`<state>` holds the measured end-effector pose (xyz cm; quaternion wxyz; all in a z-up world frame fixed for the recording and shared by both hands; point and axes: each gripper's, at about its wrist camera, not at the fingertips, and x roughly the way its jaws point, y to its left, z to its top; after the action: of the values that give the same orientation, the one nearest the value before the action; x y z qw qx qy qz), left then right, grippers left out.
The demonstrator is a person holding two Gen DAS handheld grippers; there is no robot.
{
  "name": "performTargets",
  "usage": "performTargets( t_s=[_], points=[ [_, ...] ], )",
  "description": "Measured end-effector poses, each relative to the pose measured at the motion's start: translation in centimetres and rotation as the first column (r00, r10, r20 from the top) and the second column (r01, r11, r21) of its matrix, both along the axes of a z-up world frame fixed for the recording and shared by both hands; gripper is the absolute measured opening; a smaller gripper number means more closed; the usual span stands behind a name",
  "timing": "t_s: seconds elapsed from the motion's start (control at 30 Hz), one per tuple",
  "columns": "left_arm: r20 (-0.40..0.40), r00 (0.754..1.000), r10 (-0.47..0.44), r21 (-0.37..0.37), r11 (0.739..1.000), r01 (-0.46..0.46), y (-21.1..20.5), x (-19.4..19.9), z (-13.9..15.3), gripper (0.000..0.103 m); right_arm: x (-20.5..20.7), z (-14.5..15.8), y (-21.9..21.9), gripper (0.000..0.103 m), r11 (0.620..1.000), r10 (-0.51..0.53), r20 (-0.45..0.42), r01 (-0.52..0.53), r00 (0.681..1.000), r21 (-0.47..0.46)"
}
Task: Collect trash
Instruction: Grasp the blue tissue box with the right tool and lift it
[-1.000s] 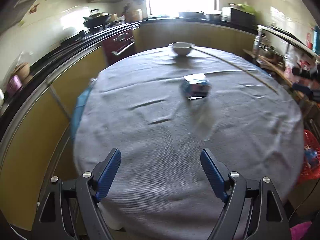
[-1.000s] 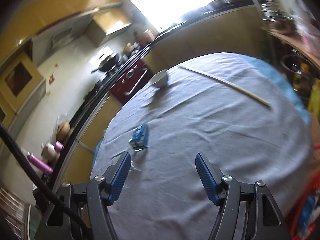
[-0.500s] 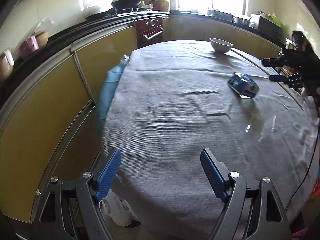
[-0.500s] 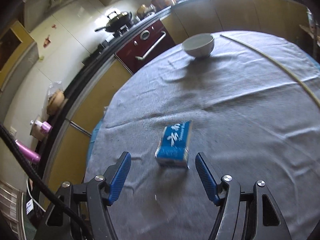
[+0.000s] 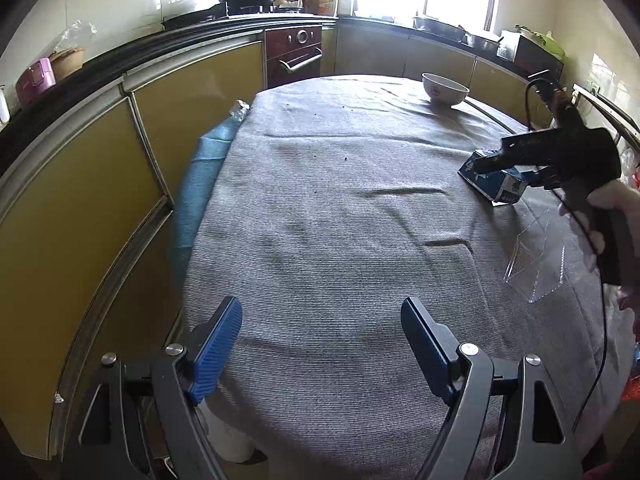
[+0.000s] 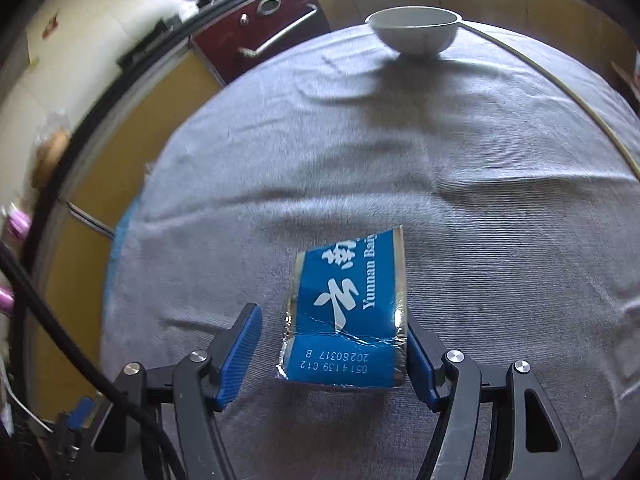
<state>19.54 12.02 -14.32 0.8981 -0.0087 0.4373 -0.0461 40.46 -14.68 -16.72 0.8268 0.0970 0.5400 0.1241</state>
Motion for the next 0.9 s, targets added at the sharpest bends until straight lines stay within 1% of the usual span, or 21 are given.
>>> performTargets(
  t_s=[0.07, 0.1, 0.17, 0.23, 0.33, 0.4, 0.47, 0.63, 0.7, 0.77, 0.9],
  points=[
    [-0.006, 1.000, -0.007, -0.011, 1.000, 0.007, -0.2, 0.0, 0.0, 0.082, -0.1, -0.3, 0.4, 0.070, 0.999, -0.003, 0.012, 0.004, 1.000, -0.042],
    [-0.009, 1.000, -0.012, -0.017, 1.000, 0.011, -0.3, 0.0, 0.0, 0.082, -0.1, -0.4, 0.5, 0.070, 0.999, 0.002, 0.011, -0.001, 1.000, -0.039],
    [-0.010, 1.000, -0.025, -0.031, 0.999, 0.024, -0.7, -0.1, 0.2, 0.082, -0.4, -0.4, 0.2, 0.060, 0.999, -0.005, 0.030, 0.006, 1.000, -0.032],
    [-0.008, 0.999, -0.045, -0.042, 0.998, 0.044, -1.5, -0.1, 0.5, 0.082, -0.7, 0.0, -0.5, 0.059, 1.000, -0.020, 0.051, 0.021, 0.999, -0.017],
    [0.005, 0.995, -0.102, -0.048, 0.994, 0.103, -3.5, -0.1, 1.2, 0.082, -1.5, 1.1, -2.0, 0.059, 0.998, -0.055, 0.084, 0.053, 0.995, 0.020],
    [0.016, 0.988, -0.152, -0.046, 0.987, 0.153, -5.1, 0.0, 1.7, 0.082, -2.4, 2.0, -3.3, 0.059, 0.997, -0.073, 0.108, 0.069, 0.991, 0.043],
    [0.028, 0.976, -0.216, -0.043, 0.975, 0.217, -7.3, 0.1, 2.1, 0.082, -3.7, 2.8, -4.9, 0.059, 0.994, -0.096, 0.125, 0.089, 0.987, 0.066],
    [0.029, 0.939, -0.343, -0.036, 0.938, 0.344, -12.6, 1.1, 2.4, 0.082, -7.1, 3.7, -9.1, 0.059, 0.981, -0.162, 0.134, 0.146, 0.978, 0.127],
    [0.032, 0.929, -0.368, -0.020, 0.929, 0.368, -14.3, 1.5, 2.4, 0.082, -8.6, 3.8, -10.7, 0.059, 0.976, -0.183, 0.136, 0.163, 0.974, 0.145],
    [0.021, 0.926, -0.376, -0.010, 0.927, 0.376, -15.5, 2.4, 2.2, 0.082, -10.4, 3.9, -12.7, 0.059, 0.968, -0.212, 0.139, 0.188, 0.967, 0.168],
    [-0.004, 0.924, -0.381, -0.036, 0.924, 0.381, -16.9, 3.8, 2.0, 0.082, -13.5, 3.8, -16.2, 0.059, 0.951, -0.263, 0.135, 0.233, 0.955, 0.202]
  ],
)
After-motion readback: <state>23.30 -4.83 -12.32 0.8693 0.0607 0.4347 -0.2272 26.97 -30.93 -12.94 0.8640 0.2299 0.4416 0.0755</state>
